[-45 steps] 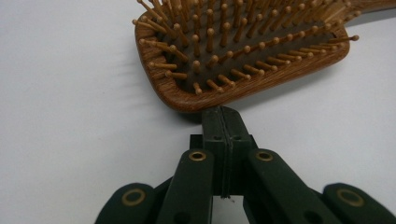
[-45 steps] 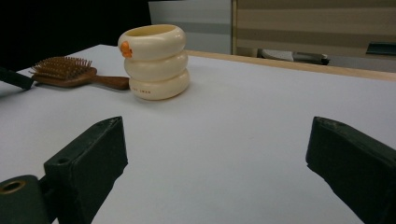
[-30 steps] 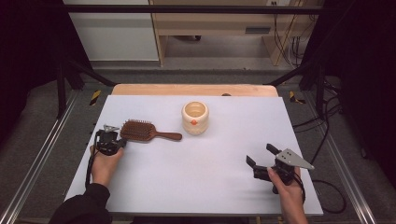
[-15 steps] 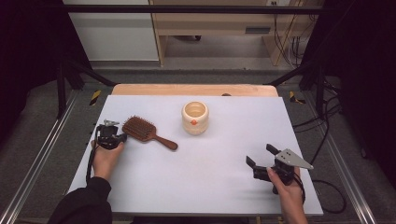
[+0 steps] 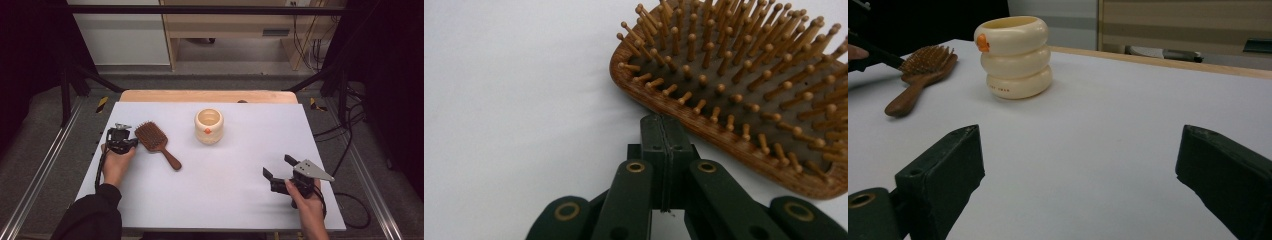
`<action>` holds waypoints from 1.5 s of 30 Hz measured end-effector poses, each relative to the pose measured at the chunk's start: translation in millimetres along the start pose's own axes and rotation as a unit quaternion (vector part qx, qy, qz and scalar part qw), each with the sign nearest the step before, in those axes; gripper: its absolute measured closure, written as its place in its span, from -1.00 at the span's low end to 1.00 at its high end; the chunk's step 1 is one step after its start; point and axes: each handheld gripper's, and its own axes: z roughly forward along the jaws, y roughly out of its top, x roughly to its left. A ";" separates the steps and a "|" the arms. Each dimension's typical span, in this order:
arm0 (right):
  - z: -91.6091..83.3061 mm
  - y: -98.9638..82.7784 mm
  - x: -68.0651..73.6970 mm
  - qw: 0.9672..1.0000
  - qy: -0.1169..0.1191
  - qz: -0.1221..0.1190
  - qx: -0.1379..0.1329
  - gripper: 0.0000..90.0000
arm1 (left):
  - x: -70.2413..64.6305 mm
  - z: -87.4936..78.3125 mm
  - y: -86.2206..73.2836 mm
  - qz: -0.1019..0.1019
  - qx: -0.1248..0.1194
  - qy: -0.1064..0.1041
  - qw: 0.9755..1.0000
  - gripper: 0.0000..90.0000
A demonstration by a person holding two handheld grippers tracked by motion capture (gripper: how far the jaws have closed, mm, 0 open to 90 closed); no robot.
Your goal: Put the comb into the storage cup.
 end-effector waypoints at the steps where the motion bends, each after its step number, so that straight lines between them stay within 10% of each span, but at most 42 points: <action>1: 0.1 0.0 0.0 1.000 0.000 0.001 0.000 -0.88 | -0.1 0.6 1.2 0.002 0.002 0.000 1.000 1.00; 20: 1.3 -1.4 -0.5 1.000 -0.001 0.001 0.004 -0.88 | -0.2 7.6 13.1 0.009 -0.003 -0.011 1.000 1.00; 45: 1.5 -0.8 1.2 1.000 0.001 0.000 0.003 -0.88 | -12.8 -22.0 -5.2 0.018 -0.029 -0.028 0.999 1.00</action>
